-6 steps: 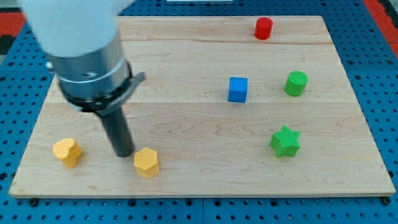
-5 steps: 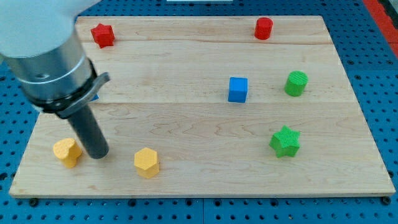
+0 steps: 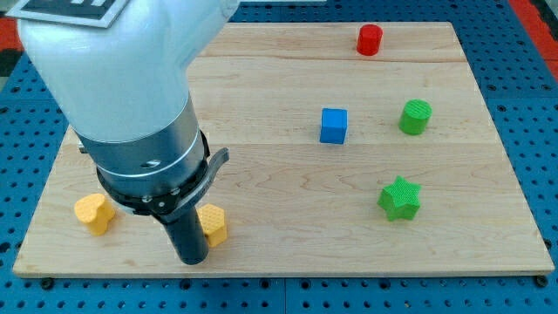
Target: Slightly move the yellow hexagon
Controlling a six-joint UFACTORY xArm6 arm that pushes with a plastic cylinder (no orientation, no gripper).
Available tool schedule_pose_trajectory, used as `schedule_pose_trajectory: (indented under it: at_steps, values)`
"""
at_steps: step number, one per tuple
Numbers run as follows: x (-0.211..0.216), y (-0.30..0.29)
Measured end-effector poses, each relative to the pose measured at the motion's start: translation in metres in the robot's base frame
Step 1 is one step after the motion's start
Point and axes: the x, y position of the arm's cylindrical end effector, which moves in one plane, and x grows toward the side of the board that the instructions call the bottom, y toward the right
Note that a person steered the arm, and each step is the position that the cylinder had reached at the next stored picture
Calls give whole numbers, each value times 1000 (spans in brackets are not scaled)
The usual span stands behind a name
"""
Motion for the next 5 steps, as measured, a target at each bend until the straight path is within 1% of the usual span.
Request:
schedule_pose_trajectory:
  at_steps: [5]
  values:
    - [0,-9]
